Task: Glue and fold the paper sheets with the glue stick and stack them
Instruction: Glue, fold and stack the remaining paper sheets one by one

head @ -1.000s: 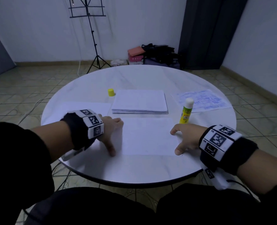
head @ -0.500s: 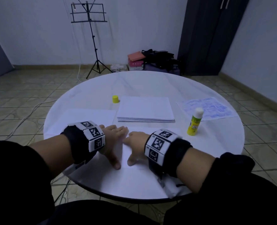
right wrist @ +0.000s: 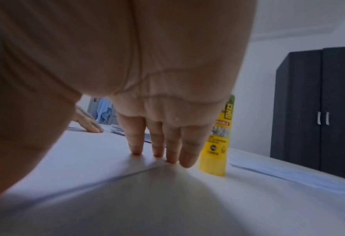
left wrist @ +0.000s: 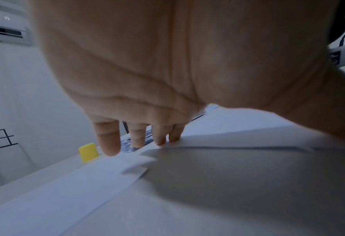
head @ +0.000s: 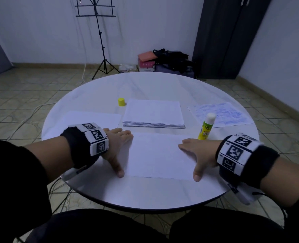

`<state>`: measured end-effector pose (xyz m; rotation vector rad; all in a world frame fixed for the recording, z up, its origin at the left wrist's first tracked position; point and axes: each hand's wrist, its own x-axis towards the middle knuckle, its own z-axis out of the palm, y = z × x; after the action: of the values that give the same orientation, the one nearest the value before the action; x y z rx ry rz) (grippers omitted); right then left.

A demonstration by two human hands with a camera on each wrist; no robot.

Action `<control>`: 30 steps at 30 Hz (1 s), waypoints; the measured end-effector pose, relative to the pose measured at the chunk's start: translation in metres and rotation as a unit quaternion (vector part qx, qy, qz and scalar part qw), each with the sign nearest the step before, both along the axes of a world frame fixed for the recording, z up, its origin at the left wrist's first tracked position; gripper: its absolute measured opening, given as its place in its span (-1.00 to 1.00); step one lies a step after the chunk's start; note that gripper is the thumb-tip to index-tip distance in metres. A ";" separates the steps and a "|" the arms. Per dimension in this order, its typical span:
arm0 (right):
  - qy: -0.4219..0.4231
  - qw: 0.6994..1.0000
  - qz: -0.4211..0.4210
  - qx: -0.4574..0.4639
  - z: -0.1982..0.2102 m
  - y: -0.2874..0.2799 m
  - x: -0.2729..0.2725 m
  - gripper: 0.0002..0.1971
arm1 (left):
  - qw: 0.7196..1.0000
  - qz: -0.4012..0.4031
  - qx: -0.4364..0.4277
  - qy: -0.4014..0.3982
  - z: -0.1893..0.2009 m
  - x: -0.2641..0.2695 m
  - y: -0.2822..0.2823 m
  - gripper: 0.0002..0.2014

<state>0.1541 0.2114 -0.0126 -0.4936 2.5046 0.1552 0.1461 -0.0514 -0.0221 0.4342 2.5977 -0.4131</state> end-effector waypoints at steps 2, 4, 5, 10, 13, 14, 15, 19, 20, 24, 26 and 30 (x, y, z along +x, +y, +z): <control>0.001 1.000 -0.002 0.013 0.001 0.000 0.001 -0.04 | 1.000 0.003 -0.004 0.002 0.001 -0.002 0.002 0.29; 0.012 1.000 -0.003 0.028 0.001 -0.001 -0.001 0.03 | 1.000 0.007 -0.011 0.000 0.001 -0.005 0.004 0.30; 0.020 0.999 -0.002 0.040 0.001 -0.002 -0.003 0.09 | 1.000 0.010 -0.015 -0.003 0.000 -0.006 0.004 0.31; 0.029 0.996 -0.002 0.088 -0.001 -0.013 -0.011 0.35 | 0.995 0.082 0.054 -0.019 0.000 -0.010 0.004 0.38; 0.027 0.996 -0.013 0.089 0.001 -0.017 -0.008 0.42 | 0.966 0.178 0.184 -0.040 0.006 -0.014 0.003 0.35; 0.026 0.996 -0.019 0.078 0.002 -0.016 -0.006 0.41 | 0.950 0.204 0.230 -0.049 0.009 -0.014 0.002 0.34; 0.023 0.997 -0.026 0.067 0.003 -0.014 -0.005 0.36 | 0.932 0.229 0.277 -0.054 0.009 -0.013 0.001 0.36; 0.020 0.998 -0.054 0.010 0.002 -0.008 0.007 0.09 | 0.793 0.341 0.504 -0.044 0.008 0.002 -0.004 -0.03; 0.019 0.998 -0.061 -0.001 0.002 -0.007 0.012 0.04 | 0.766 0.356 0.533 -0.050 0.007 0.010 -0.003 -0.16; 0.006 0.989 -0.123 -0.080 0.000 0.001 0.023 -0.17 | 0.795 0.307 0.522 -0.042 0.001 0.029 -0.010 -0.52; 0.007 0.980 -0.158 -0.123 0.002 0.003 0.024 -0.25 | 0.825 0.269 0.497 -0.020 0.007 0.035 -0.012 -0.45; -0.006 0.899 -0.300 -0.318 0.007 -0.009 0.021 -0.55 | 0.868 0.185 0.460 0.034 0.027 0.040 -0.020 -0.19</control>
<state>0.1755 0.2022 -0.0060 0.0646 2.5274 -0.9215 0.1866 -0.0717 0.0049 0.1891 2.7016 0.9998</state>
